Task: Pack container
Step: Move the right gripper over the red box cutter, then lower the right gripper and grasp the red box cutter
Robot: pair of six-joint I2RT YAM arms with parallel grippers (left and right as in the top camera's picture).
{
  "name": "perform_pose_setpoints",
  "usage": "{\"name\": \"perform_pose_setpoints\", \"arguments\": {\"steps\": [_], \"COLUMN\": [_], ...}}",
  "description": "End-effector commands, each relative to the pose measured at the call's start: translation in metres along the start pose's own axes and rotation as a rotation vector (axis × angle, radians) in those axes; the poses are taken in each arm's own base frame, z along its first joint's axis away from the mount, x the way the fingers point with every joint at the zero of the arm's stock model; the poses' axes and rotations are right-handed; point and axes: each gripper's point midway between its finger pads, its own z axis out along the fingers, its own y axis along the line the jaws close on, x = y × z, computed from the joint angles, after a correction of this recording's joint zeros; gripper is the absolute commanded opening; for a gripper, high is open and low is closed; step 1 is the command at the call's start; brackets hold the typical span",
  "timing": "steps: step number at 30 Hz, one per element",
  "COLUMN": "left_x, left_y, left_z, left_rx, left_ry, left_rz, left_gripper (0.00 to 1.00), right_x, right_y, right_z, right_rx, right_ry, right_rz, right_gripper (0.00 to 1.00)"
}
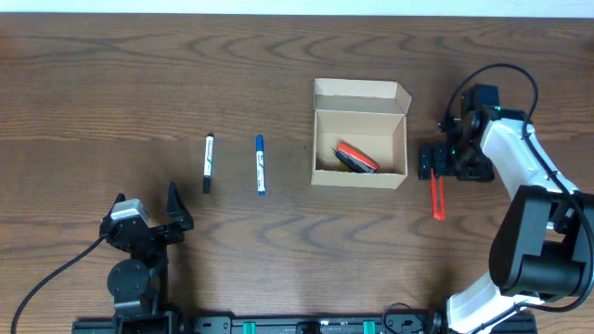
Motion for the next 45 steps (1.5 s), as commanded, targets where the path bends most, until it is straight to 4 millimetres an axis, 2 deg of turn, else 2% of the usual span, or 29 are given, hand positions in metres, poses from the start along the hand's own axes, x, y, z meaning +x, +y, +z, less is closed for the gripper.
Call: {"name": "perform_pose_setpoints", "arguments": {"steps": [1, 16, 28, 37, 45], "left_x": [0.018, 0.018, 0.018, 0.018, 0.018], "left_y": [0.003, 0.003, 0.003, 0.003, 0.003], "left_z": [0.001, 0.001, 0.001, 0.001, 0.001], "left_rx": [-0.008, -0.008, -0.008, -0.008, -0.008], "left_ry": [0.057, 0.057, 0.057, 0.057, 0.057], "left_rz": [0.005, 0.005, 0.005, 0.005, 0.005], "left_gripper": [0.95, 0.95, 0.95, 0.95, 0.95], "right_x": [0.008, -0.001, 0.007, 0.026, 0.027], "right_y": [-0.004, -0.01, -0.009, -0.007, -0.007], "right_z": [0.008, 0.012, 0.023, 0.032, 0.033], "right_rx": [0.016, 0.045, 0.044, 0.042, 0.042], "right_ry": [0.028, -0.014, 0.032, 0.083, 0.085], "right_rz": [0.018, 0.084, 0.082, 0.113, 0.113], "right_gripper": [0.99, 0.99, 0.99, 0.99, 0.99]}}
